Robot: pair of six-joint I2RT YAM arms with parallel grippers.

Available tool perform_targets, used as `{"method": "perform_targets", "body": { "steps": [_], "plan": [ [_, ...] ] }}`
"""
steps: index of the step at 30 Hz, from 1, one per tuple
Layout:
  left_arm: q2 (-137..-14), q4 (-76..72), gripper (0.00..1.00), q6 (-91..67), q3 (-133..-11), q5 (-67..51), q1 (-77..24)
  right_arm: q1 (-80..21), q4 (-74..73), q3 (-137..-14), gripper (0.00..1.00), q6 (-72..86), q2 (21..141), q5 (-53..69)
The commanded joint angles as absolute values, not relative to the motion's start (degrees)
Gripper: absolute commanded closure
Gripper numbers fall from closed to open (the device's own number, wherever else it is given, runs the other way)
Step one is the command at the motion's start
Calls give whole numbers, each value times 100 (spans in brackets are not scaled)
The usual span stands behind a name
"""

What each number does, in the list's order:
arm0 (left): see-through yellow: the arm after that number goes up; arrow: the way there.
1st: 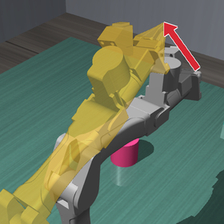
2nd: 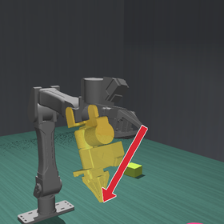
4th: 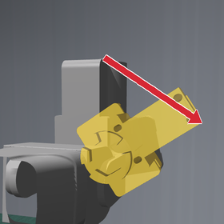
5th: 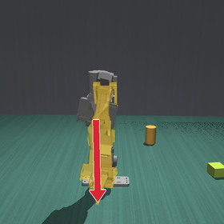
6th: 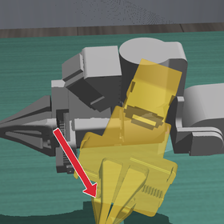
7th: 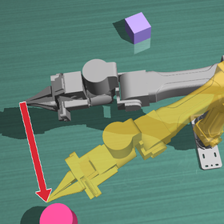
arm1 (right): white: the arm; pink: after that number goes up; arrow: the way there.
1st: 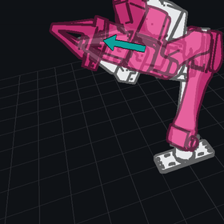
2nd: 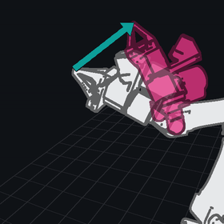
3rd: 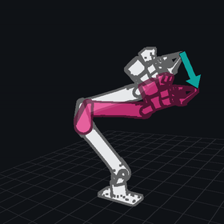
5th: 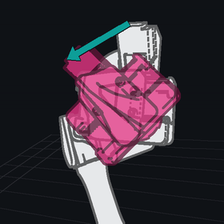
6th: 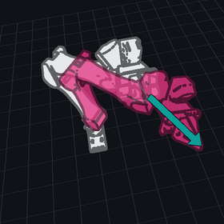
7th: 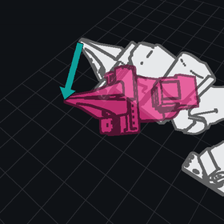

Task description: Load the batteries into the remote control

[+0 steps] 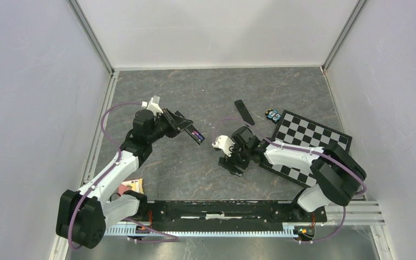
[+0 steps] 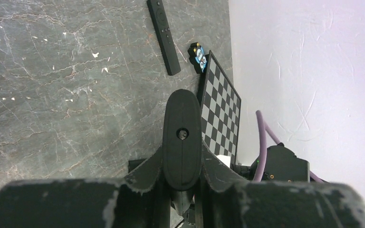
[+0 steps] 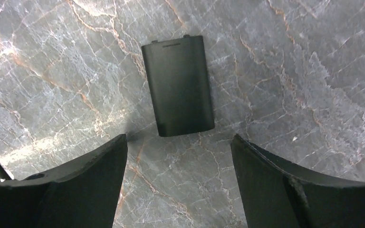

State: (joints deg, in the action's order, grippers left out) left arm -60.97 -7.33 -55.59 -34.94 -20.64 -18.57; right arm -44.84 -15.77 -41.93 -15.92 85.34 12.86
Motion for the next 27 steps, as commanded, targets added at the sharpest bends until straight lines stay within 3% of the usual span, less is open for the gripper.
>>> {"method": "perform_targets", "body": {
  "steps": [1, 14, 22, 27],
  "plan": [
    [-6040, -903, 98, -5388, -3476, -2204, -1784, -4562, -1613, -4465, 17, -2140, 8723, 1142],
    [-6028, -989, 98, -5540, -3517, -2463, -1688, -4526, -2099, -4694, 45, -2277, 9224, 1516],
    [-5976, -1002, 98, -5595, -3496, -2522, -1667, -4531, -1780, -4627, 65, -2109, 9116, 977],
    [-5972, -1035, 98, -5625, -3452, -2531, -1661, -4579, -1511, -4439, 68, -2145, 8840, 1004]
  ]
}}
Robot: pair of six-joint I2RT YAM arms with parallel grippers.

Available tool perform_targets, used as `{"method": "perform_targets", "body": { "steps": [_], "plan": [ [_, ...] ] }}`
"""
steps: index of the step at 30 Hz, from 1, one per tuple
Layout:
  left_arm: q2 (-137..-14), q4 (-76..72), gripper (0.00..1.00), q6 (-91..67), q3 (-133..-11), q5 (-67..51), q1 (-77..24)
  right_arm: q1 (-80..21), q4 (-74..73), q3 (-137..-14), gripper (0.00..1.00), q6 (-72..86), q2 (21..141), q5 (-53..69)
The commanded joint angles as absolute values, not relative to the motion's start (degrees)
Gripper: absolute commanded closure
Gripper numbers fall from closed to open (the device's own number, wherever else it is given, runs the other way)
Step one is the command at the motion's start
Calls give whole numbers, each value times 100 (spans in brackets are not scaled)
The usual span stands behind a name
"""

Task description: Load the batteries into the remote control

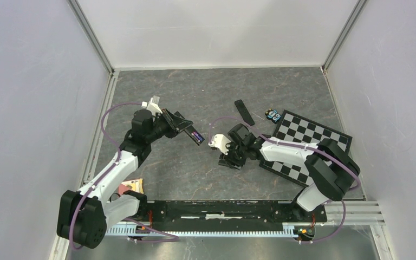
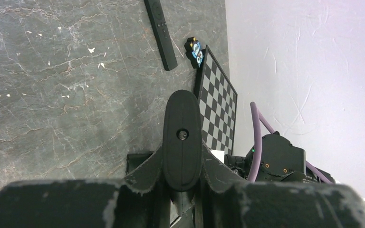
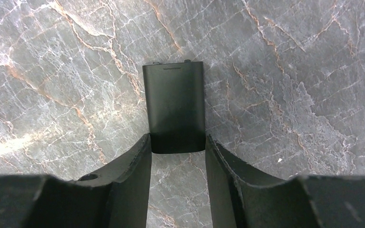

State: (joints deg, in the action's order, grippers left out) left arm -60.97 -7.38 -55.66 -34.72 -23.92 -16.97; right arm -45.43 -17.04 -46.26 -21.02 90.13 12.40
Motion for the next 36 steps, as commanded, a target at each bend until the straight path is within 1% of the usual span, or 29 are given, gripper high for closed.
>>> {"method": "perform_targets", "body": {
  "steps": [1, 6, 10, 16, 22, 26, 29, 33, 36],
  "plan": [
    [-5970, -1045, 98, -5625, -3446, -2526, -1668, -4596, -1496, -4418, 68, -2136, 8799, 1008],
    [-6035, -1106, 98, -5643, -3365, -2507, -1664, -4628, -1409, -4386, 69, -2055, 8546, 1028],
    [-6132, -1253, 98, -5588, -3239, -2488, -1664, -4623, -1253, -4322, 68, -1873, 8085, 1078],
    [-6340, -2298, 98, -5735, -2796, -2525, -1678, -4623, -835, -4070, 67, -1482, 7314, 1149],
    [-6397, -3240, 98, -5682, -2463, -2282, -1759, -4623, -373, -3951, 67, -816, 6748, 1386],
    [-6434, -3921, 98, -5533, -2274, -2100, -1937, -4631, -47, -4022, 69, -143, 6558, 1495],
    [-6523, -4219, 98, -5371, -2218, -2006, -2082, -4640, 472, -4004, 69, 289, 6410, 1652],
    [-6635, -4762, 98, -5260, -2171, -2083, -2288, -4705, 466, -4298, 70, 563, 6601, 1580],
    [-6619, -4869, 98, -5160, -2171, -2031, -2456, -4809, 385, -4482, 70, 658, 6801, 1385]
  ]
}}
